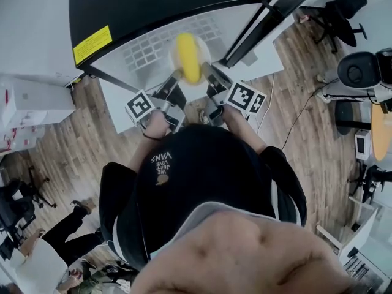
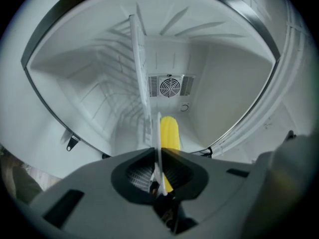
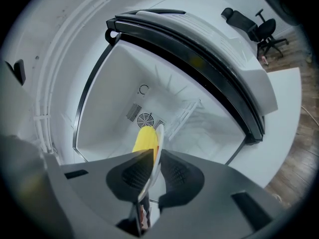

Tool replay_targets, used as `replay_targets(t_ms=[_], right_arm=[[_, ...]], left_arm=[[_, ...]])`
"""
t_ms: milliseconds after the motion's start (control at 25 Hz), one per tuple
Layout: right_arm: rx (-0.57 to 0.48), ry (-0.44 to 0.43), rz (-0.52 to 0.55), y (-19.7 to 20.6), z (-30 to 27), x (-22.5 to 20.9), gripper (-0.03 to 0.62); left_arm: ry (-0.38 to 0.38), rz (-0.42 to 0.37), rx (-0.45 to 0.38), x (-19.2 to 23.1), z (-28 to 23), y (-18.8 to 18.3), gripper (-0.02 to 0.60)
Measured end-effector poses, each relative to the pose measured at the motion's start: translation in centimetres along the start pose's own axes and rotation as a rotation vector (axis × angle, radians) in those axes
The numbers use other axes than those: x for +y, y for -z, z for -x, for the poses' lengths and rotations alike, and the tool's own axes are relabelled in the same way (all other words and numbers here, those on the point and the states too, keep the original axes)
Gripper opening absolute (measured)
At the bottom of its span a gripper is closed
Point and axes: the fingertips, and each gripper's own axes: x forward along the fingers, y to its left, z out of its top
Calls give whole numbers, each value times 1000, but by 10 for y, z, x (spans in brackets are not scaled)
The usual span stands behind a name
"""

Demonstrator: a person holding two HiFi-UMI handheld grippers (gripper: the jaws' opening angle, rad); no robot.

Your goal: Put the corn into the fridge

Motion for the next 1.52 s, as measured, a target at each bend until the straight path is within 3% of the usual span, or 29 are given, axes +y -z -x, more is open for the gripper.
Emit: replay_targets(t_ms=[480, 1520], right_arm=[[82, -45, 15, -11, -25, -5, 46], [161, -96, 22, -27, -59, -10, 49]], left_arm=[[7, 19, -103, -1, -12, -15, 46], [-1, 86, -228, 2, -27, -35, 46]])
